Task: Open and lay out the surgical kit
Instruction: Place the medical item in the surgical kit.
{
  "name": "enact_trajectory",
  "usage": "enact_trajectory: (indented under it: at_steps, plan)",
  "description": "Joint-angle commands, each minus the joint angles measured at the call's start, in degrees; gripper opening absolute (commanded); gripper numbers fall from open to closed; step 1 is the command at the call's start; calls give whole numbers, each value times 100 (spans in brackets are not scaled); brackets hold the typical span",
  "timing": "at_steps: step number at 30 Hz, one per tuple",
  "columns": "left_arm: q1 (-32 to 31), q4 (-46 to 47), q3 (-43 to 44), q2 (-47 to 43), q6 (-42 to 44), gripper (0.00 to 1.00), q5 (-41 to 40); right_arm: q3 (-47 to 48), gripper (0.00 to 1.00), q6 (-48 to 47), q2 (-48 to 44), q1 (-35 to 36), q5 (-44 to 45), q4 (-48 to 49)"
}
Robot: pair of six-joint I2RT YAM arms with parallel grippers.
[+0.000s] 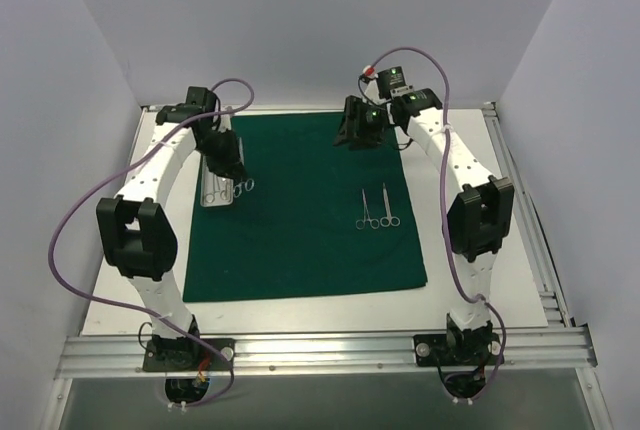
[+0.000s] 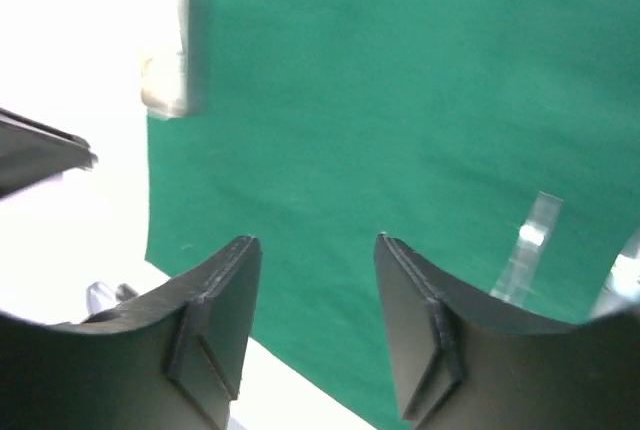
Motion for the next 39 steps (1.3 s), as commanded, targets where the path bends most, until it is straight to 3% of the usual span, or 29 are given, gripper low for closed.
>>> enact_trajectory:
  at_steps: [1, 6, 9, 12, 15, 28, 33, 34, 38, 39]
  plan:
    - [-306, 1030, -423, -837, -377, 2, 1526, -164, 52, 226, -585, 329, -1044, 699]
    - [-684, 2357, -1397, -1646, -905, 2, 2493, -1007, 63, 779, -1128, 620, -1703, 2137]
    - [-807, 3060, -1706, -1980, -1204, 2, 2818, -1824, 64, 1446, -1402, 646, -2177, 3297]
    - [-895, 3535, -1944, -2226, -1450, 2, 3003, -2177, 64, 1711, -1683, 681, -2354, 3800]
    - [-930, 4132, -2208, -2402, -1837, 2, 3127, -2353, 64, 1817, -1807, 743, -2451, 4021]
    - [-1159, 5153, -2656, -2631, -2479, 2, 3549, -2564, 57, 2116, -1869, 980, -2566, 4524]
    - [-1168, 5654, -2805, -2728, -2734, 2, 3750, -2626, 43, 2221, -1816, 1033, -2601, 4655]
    - [-1168, 5785, -2832, -2763, -2795, 2, 3768, -2652, 32, 2282, -1816, 1033, -2618, 4699]
    - [-1150, 5839, -2885, -2702, -2813, 4, 3865, -2661, 5, 2309, -1772, 1033, -2610, 4726]
    - [-1150, 5830, -2876, -2693, -2796, 16, 3865, -2652, 1, 2318, -1746, 1033, -2583, 4709]
